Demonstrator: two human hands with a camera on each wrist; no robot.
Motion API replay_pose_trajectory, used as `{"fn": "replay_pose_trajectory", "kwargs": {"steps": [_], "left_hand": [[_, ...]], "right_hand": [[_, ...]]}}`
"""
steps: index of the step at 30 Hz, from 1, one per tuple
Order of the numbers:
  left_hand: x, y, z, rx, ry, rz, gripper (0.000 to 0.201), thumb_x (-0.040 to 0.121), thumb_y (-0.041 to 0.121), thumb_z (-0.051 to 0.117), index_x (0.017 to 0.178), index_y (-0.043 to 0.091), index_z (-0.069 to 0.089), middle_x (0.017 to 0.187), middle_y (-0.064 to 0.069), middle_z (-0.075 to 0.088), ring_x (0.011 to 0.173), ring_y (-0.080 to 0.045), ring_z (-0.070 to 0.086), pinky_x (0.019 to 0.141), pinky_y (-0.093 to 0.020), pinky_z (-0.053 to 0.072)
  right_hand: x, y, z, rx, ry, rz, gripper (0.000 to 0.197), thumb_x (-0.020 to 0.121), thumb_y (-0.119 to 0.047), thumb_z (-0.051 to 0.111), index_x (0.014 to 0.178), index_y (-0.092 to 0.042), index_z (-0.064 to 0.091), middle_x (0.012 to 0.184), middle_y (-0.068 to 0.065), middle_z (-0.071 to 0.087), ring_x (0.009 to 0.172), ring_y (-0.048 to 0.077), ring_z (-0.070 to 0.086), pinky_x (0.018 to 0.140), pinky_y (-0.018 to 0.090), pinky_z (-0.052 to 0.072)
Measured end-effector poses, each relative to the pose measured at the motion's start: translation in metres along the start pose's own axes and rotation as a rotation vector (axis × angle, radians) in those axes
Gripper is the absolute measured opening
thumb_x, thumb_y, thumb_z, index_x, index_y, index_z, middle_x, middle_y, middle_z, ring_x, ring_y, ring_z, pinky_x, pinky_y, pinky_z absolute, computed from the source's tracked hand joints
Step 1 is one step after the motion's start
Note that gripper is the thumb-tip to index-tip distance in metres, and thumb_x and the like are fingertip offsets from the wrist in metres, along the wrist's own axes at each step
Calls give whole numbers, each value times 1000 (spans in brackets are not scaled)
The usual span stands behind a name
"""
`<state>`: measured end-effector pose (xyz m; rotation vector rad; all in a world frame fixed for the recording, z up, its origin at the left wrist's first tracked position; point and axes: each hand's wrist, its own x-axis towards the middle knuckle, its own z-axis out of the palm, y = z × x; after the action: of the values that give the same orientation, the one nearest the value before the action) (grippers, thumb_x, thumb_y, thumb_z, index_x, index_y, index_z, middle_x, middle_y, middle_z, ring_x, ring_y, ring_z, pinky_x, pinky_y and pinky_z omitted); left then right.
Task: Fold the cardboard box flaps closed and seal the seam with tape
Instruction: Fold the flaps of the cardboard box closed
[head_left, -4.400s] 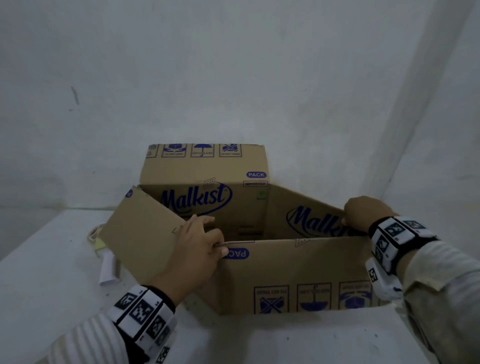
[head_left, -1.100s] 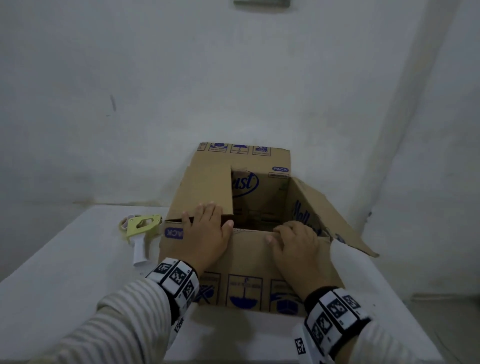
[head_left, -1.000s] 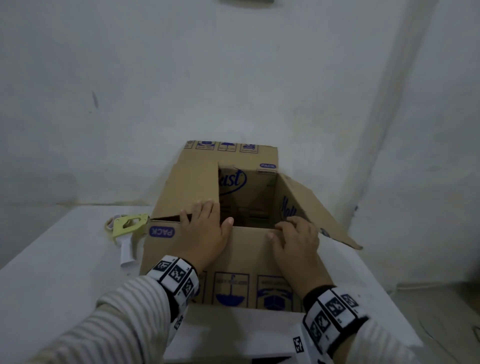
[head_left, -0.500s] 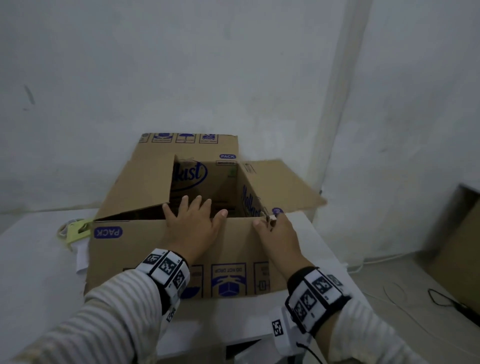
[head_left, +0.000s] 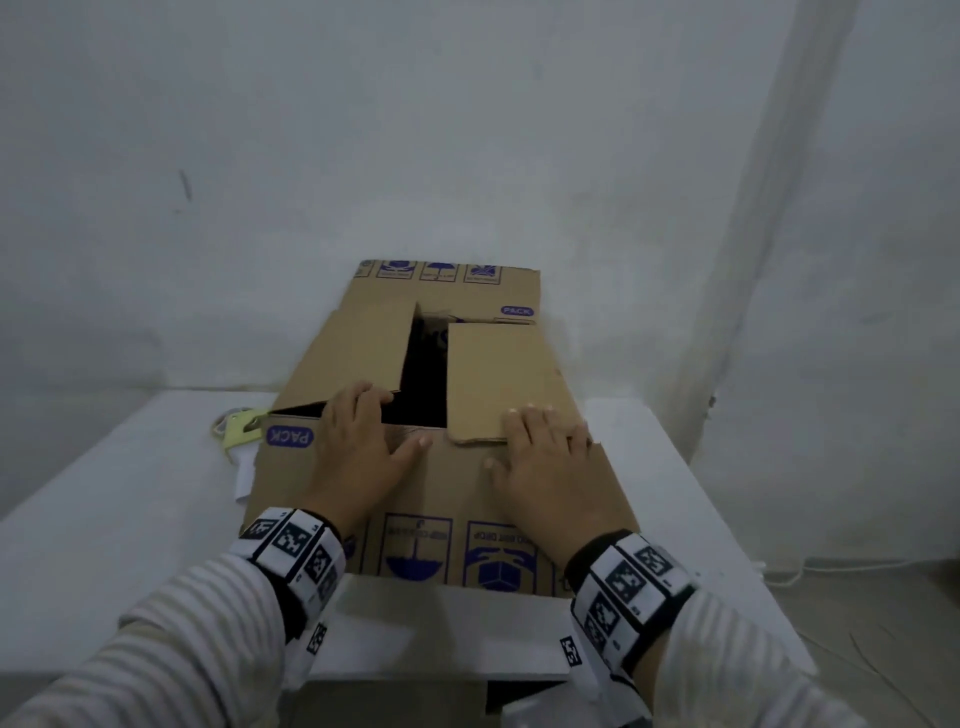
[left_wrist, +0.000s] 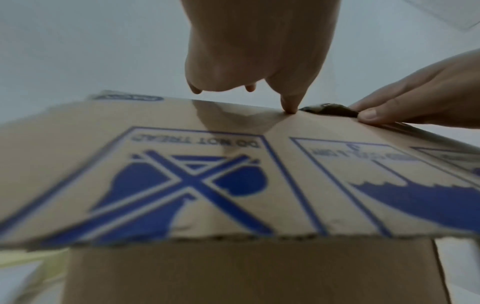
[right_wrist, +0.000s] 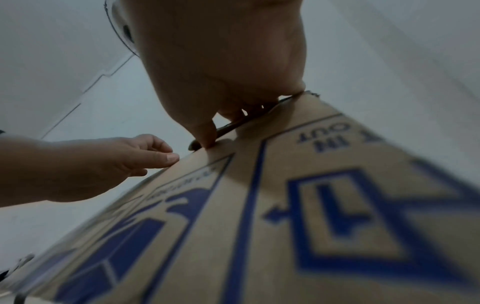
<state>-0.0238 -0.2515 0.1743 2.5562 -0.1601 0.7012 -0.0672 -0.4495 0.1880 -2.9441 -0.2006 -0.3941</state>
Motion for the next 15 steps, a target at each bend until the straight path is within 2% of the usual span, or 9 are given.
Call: {"fn": "replay_pose_trajectory", "kwargs": {"steps": [3, 7, 9, 11, 13, 15], "left_hand": [[1, -22, -11, 64, -122, -51, 77, 83, 55, 57, 144, 16, 29, 152, -6, 26, 143, -26, 20, 119, -44, 16], [4, -50, -24, 154, -279, -58, 75, 87, 55, 49, 148, 21, 21, 156, -1, 23, 146, -23, 16, 119, -49, 10], [5, -61, -34, 177, -338, -47, 68, 92, 45, 48, 150, 21, 21, 159, 1, 18, 148, -22, 12, 118, -48, 6], [6, -72, -46, 180, -386, -11, 60, 96, 26, 44, 151, 21, 19, 160, 4, 14, 148, -20, 10, 119, -47, 6], [7, -84, -59, 179, -456, 37, 66, 93, 7, 40, 152, 22, 15, 161, 4, 10, 149, -18, 6, 120, -47, 5], [9, -96, -69, 195, -511, 92, 74, 89, -2, 40, 153, 21, 10, 161, 4, 5, 150, -18, 3, 121, -45, 4]], "right_hand": [[2, -17, 9, 12, -11, -42, 61, 94, -43, 40, 147, -19, 21, 156, 4, 19, 147, 25, 8, 117, 53, 3], [4, -45, 17, -56, -69, -123, 68, 94, -40, 42, 150, -18, 13, 159, 5, 9, 148, 27, 2, 115, 57, -1], [6, -63, 19, -105, -103, -159, 68, 94, -39, 41, 151, -18, 10, 160, 6, 3, 148, 28, -2, 115, 58, -2], [9, -81, 23, -132, -138, -191, 68, 93, -38, 42, 151, -22, 11, 161, 7, -1, 148, 29, -5, 114, 60, -5], [10, -99, 30, -173, -173, -227, 70, 91, -42, 44, 151, -26, 11, 161, 9, -5, 148, 30, -8, 113, 61, -7], [10, -113, 38, -219, -193, -251, 79, 86, -54, 48, 151, -30, 10, 160, 10, -8, 147, 33, -11, 111, 62, -9]]}}
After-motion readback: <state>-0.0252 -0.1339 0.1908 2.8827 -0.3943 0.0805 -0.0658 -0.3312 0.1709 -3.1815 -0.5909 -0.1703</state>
